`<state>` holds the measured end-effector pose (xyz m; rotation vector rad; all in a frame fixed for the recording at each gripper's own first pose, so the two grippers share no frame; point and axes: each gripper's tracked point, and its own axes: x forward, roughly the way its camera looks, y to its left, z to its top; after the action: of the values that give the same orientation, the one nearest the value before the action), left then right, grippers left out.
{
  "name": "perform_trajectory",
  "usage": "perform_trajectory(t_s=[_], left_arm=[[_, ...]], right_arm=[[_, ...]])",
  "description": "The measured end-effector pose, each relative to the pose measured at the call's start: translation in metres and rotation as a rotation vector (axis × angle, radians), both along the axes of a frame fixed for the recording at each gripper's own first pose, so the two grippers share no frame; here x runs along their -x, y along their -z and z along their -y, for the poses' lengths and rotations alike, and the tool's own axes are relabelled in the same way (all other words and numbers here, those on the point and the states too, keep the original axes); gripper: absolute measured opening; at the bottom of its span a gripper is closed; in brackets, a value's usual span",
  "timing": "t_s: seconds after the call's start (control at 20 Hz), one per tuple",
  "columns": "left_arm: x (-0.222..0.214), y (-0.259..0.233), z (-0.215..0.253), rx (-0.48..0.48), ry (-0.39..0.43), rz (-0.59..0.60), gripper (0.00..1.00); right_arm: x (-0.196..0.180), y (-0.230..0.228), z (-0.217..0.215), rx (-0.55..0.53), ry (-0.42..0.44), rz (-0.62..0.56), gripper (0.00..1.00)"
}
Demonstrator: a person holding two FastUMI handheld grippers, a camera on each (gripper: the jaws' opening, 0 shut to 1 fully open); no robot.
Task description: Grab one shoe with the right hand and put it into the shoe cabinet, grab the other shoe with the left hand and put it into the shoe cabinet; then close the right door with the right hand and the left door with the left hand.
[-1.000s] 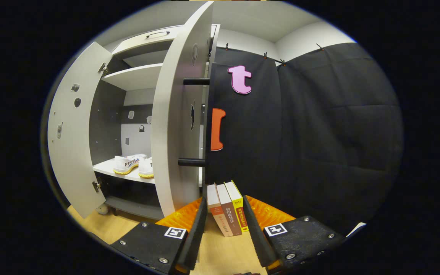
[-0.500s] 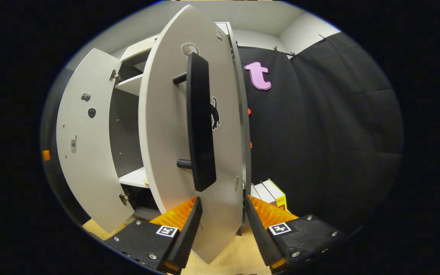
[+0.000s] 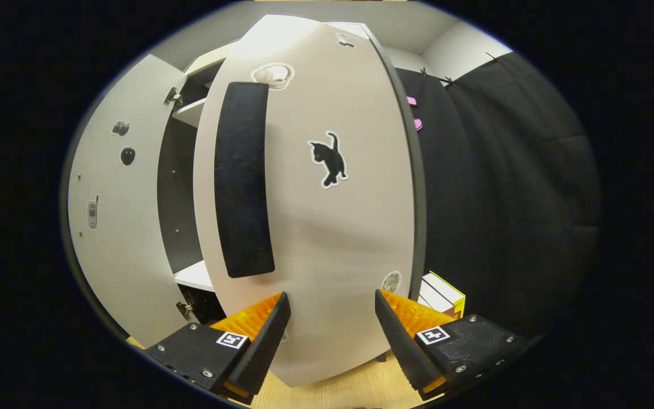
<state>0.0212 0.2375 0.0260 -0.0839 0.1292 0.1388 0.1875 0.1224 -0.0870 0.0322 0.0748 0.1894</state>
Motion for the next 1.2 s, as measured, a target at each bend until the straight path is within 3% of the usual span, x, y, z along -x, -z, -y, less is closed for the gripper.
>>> perform_trajectory(t_s=[0.15, 0.35, 0.7, 0.85, 0.9, 1.2], left_arm=[[0.003, 0.001, -0.011, 0.003, -0.017, 0.001, 0.99], [-0.003, 0.006, -0.015, -0.016, -0.001, 0.009, 0.97], [-0.049, 0.03, -0.015, 0.003, 0.048, 0.001, 0.97], [-0.067, 0.053, -0.011, 0.042, 0.072, -0.045, 0.99], [-0.071, 0.057, -0.01, 0.047, 0.077, -0.051, 0.95], [-0.075, 0.07, -0.009, 0.096, 0.079, -0.071, 0.97]], right_arm=[[-0.004, -0.001, 0.0, 0.036, 0.02, 0.022, 0.9], [-0.011, 0.001, -0.001, 0.003, 0.029, -0.009, 0.9], [-0.006, -0.002, -0.003, -0.002, 0.058, -0.023, 0.91], [0.011, -0.008, 0.004, -0.007, 0.053, -0.012, 0.92], [0.021, -0.011, 0.01, 0.005, 0.056, -0.001, 0.92], [0.06, -0.021, 0.039, 0.124, 0.062, 0.048, 0.92]])
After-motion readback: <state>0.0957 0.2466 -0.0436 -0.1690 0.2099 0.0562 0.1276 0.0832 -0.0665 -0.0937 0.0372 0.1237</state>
